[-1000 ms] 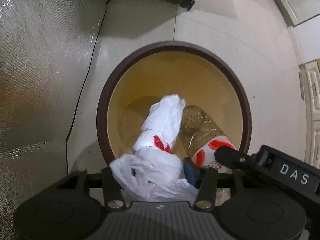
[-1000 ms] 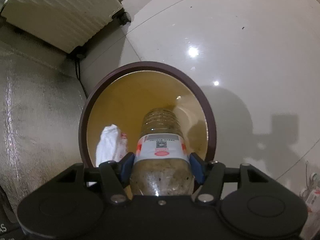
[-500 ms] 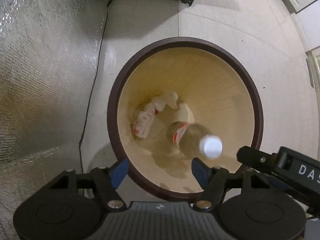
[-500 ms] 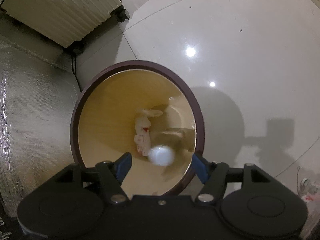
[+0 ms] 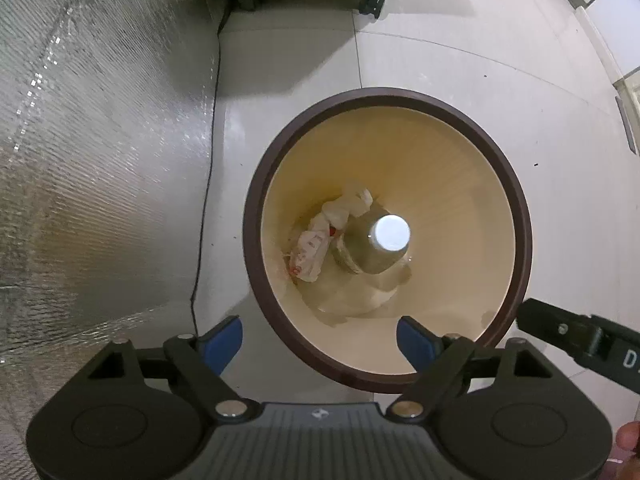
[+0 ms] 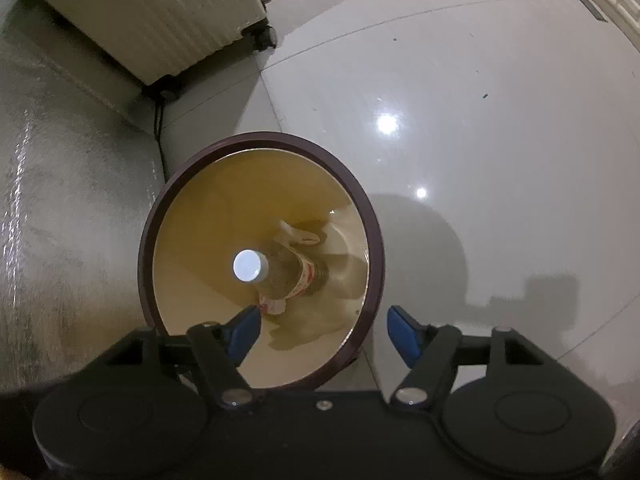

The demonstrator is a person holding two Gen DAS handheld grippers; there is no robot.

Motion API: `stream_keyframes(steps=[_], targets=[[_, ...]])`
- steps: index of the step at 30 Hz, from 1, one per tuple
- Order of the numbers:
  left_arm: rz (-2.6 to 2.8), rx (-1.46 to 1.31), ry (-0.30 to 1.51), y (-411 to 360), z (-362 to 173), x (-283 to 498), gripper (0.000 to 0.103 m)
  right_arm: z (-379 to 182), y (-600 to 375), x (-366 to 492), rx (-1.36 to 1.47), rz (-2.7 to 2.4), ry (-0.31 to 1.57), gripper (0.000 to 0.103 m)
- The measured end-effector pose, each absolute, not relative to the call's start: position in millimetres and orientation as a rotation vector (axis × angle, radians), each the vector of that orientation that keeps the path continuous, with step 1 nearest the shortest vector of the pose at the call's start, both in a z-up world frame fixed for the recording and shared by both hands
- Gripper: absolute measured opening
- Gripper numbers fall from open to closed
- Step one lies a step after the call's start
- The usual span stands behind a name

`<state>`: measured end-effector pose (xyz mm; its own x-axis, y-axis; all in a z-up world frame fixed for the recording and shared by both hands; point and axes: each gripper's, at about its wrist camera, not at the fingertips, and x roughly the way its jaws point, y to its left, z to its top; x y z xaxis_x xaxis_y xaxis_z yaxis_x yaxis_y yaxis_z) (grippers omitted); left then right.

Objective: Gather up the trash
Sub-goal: 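Open both tools over the bin, dropping the bottle and bag bundle inside, then raise both tools from the bin and move them back over the table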

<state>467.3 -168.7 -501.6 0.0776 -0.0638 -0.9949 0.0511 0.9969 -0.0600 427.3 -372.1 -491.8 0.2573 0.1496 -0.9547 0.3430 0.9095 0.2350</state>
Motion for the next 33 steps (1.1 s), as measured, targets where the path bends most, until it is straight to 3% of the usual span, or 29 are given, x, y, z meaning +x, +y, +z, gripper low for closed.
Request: stream_keyframes(steps=[11, 14, 18, 33], targets=[[-0.061, 0.003, 1.425, -157, -469, 448, 0.101, -475, -370, 417, 0.299, -0.096, 1.259, 0.086], [-0.054, 0.01, 1.407, -151, -460, 440, 0.101, -470, -371, 411, 0.274, -0.093, 1.24, 0.096], [-0.056, 0.031, 1.374, -148, -445, 429, 0.103, -463, -372, 402, 0.255, -0.088, 1.22, 0.102], [-0.05, 0.041, 1.267, -130, -389, 375, 0.103, -409, -371, 354, 0.204, -0.124, 1.148, 0.103]])
